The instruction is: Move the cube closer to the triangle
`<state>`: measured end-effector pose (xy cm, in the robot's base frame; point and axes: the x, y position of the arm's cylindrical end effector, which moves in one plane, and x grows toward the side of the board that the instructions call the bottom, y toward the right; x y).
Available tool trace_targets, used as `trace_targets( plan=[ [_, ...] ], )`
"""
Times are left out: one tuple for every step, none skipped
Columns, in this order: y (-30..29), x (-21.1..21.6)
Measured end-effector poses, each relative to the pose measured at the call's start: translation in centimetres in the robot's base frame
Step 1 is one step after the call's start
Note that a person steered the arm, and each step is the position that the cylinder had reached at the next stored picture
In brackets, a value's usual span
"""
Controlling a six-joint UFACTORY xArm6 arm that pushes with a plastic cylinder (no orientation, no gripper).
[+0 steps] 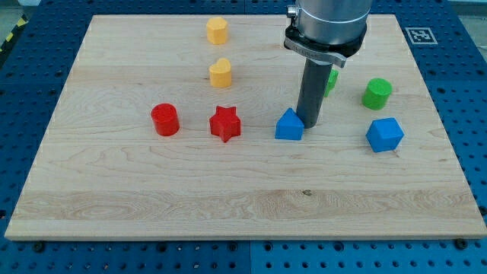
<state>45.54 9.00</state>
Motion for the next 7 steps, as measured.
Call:
trace_targets(
  plan=[
    [2.4, -0.7],
    [6.1, -1.7],
    [9.9, -1.7],
    [13.9, -1.7],
    [17.2, -1.5],
    [17.8, 1.4],
    [15.6, 2.5]
  ],
)
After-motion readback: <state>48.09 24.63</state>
